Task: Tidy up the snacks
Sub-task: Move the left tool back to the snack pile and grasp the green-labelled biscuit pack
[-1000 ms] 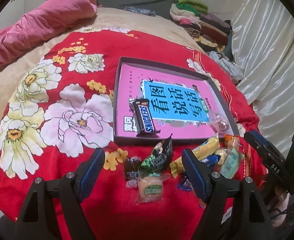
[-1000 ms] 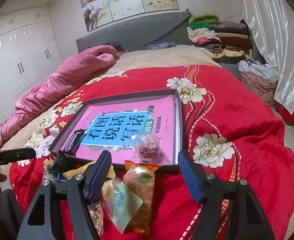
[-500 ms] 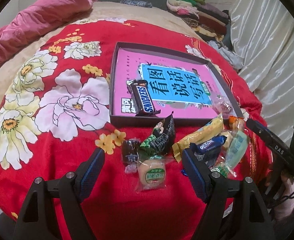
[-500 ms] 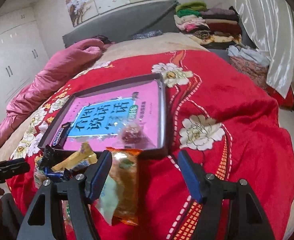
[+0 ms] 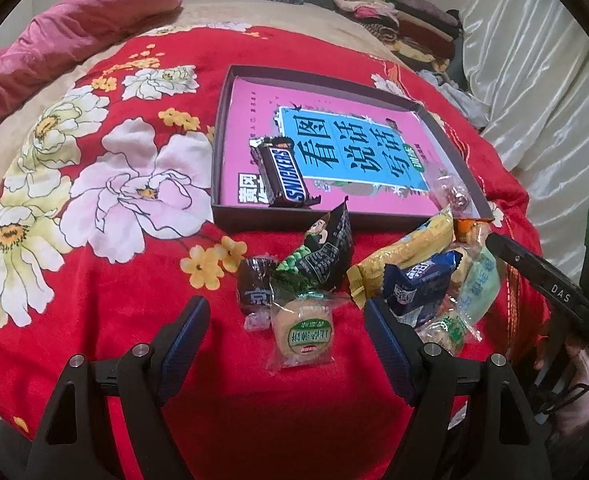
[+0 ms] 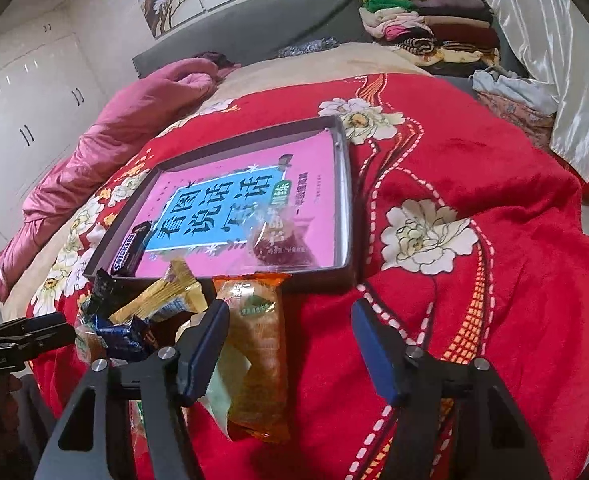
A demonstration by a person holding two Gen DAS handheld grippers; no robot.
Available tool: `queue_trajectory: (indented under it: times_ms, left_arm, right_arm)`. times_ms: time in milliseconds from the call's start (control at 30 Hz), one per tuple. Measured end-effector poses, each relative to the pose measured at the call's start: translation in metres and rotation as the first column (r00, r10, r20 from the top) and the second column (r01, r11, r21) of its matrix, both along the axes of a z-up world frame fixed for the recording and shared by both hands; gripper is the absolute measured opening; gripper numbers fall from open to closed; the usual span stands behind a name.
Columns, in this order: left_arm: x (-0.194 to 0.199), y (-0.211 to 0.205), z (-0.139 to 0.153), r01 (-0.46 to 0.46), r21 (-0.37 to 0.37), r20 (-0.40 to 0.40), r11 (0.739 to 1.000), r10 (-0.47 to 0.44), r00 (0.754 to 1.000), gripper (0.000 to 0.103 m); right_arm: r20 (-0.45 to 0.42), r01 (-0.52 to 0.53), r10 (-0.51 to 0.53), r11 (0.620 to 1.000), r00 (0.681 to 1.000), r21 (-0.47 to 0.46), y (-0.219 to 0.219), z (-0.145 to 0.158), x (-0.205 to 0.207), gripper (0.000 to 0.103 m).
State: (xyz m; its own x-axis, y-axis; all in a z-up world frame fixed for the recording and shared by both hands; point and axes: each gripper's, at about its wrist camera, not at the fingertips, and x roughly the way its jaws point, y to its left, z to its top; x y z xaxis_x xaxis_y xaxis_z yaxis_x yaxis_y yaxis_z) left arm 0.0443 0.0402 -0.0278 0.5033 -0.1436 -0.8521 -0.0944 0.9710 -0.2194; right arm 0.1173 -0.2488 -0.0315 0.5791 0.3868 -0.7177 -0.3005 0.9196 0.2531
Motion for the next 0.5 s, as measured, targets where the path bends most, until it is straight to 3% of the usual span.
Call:
queue_trajectory:
  times_ms: [500]
  left_arm:
    - [0.001, -0.002, -0.013, 0.001, -0.002, -0.029, 1.0, -0.001, 1.0, 0.08]
  right_arm:
    - [-0.034, -0.068, 0.069, 0.998, 0.997, 0.007, 0.013, -0.006, -0.002, 0.064]
